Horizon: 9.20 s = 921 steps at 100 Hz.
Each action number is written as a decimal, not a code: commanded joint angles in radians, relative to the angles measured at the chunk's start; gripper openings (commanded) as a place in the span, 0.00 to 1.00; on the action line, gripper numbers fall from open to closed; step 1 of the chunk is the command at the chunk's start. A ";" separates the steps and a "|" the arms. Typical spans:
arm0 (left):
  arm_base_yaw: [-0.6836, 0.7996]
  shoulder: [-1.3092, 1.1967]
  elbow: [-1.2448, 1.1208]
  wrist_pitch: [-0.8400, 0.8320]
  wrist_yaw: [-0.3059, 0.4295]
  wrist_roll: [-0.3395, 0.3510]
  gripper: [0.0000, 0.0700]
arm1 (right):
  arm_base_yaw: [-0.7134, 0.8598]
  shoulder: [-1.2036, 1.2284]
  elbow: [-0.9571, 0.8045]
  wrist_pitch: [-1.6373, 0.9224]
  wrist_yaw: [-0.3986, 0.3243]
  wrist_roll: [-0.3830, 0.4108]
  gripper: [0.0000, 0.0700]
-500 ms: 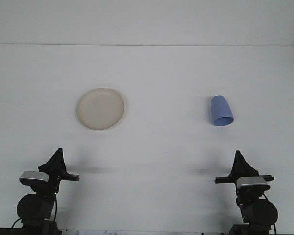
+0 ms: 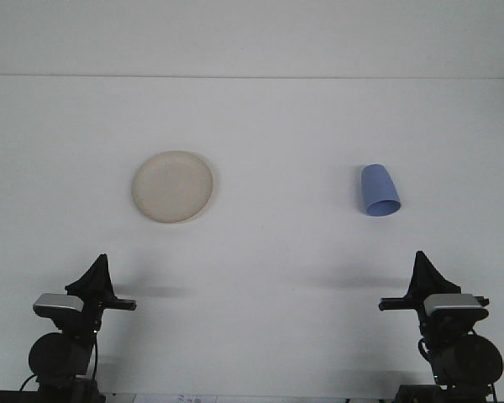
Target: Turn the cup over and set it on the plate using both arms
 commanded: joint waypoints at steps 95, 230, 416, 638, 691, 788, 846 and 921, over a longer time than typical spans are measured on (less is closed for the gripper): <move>0.001 -0.001 -0.019 0.010 0.006 0.007 0.02 | -0.033 0.758 0.341 -0.042 0.153 -0.072 0.70; 0.001 -0.001 -0.019 0.010 0.006 0.008 0.02 | -0.178 1.453 0.310 0.777 -0.200 -0.091 0.00; 0.001 -0.001 -0.019 0.010 0.006 0.007 0.02 | 0.735 1.557 1.224 -1.160 0.099 -0.226 0.00; 0.001 -0.001 0.005 0.031 0.005 -0.037 0.02 | -0.020 0.159 0.333 -0.385 0.104 -0.095 0.00; 0.000 0.523 0.865 -0.633 -0.008 0.016 0.02 | -0.020 0.161 0.333 -0.385 0.103 -0.095 0.00; -0.036 0.974 1.091 -0.913 0.075 0.026 0.68 | -0.020 0.161 0.333 -0.385 0.103 -0.095 0.00; -0.533 1.518 1.436 -0.922 0.169 -0.075 0.68 | -0.020 0.161 0.333 -0.385 0.100 -0.094 0.00; -0.713 1.818 1.533 -0.887 0.266 -0.024 0.50 | -0.019 0.161 0.333 -0.385 0.100 -0.094 0.00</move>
